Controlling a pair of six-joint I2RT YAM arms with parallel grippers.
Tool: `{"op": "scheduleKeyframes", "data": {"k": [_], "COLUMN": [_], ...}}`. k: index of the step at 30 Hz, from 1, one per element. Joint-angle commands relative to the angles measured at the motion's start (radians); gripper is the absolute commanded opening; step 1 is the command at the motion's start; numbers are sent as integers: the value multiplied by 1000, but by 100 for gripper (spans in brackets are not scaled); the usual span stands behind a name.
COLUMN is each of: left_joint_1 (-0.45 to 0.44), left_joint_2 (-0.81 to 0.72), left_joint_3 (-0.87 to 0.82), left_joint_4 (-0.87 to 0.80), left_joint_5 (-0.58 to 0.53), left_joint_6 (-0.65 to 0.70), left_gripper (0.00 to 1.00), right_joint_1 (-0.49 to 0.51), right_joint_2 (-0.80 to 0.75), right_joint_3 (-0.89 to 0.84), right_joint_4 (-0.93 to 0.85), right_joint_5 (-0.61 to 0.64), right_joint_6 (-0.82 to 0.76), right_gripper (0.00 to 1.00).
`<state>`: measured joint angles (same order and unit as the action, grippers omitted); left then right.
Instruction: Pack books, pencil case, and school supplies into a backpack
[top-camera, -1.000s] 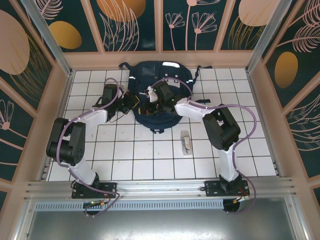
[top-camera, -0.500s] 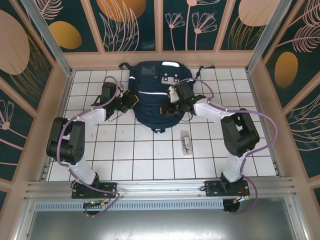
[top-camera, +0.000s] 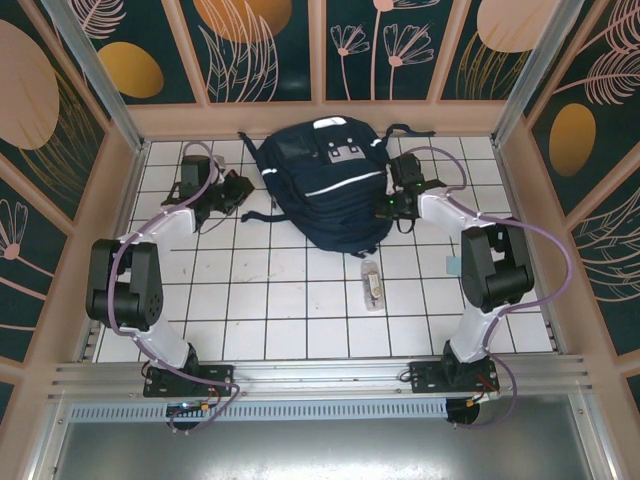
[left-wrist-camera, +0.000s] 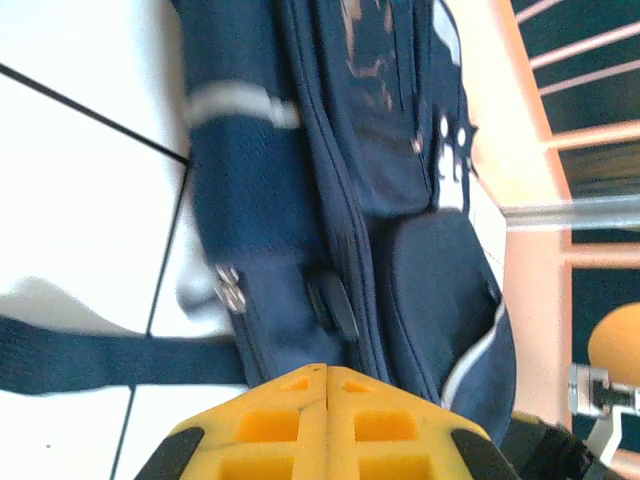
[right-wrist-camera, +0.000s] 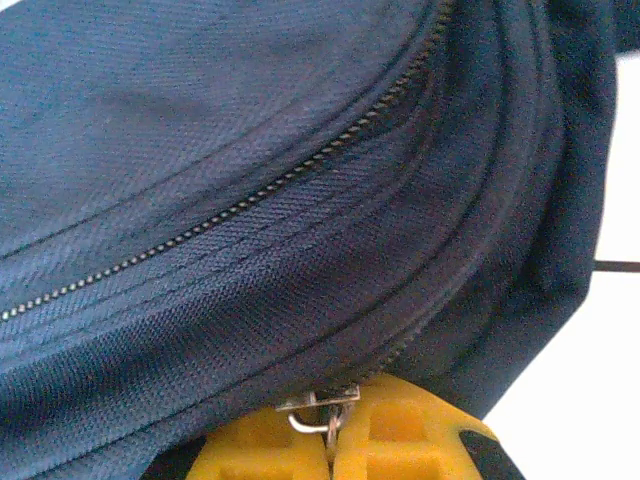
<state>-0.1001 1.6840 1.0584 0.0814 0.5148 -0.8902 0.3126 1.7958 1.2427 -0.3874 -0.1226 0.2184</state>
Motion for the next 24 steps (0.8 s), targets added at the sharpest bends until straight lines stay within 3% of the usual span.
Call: {"op": "scheduleKeyframes", "data": {"k": [1, 3, 4, 7, 10, 14, 18, 24], "left_joint_1": [-10, -10, -10, -10, -13, -34, -74, -141], "left_joint_2": [9, 20, 15, -35, -120, -236, -307, -268], "left_joint_3": [18, 29, 27, -19, -132, -260, -347, -377], "left_joint_4": [19, 21, 23, 53, 142, 207, 257, 364], "left_joint_5": [11, 29, 32, 42, 55, 24, -8, -61], "left_joint_6": [15, 1, -12, -79, -187, -314, -442, -543], "left_gripper": [0, 0, 6, 42, 59, 68, 70, 74], "right_joint_1": [52, 91, 112, 175, 220, 260, 297, 339], "right_joint_2": [10, -3, -5, 6, 26, 88, 152, 179], "right_joint_3": [27, 16, 18, 37, 66, 130, 202, 212], "right_joint_4": [32, 99, 133, 211, 290, 363, 380, 444], "right_joint_5": [-88, -205, -253, -353, -437, -540, -588, -653], "right_joint_6": [35, 84, 117, 200, 274, 365, 401, 440], "right_gripper": [0, 0, 0, 0, 0, 0, 0, 0]}}
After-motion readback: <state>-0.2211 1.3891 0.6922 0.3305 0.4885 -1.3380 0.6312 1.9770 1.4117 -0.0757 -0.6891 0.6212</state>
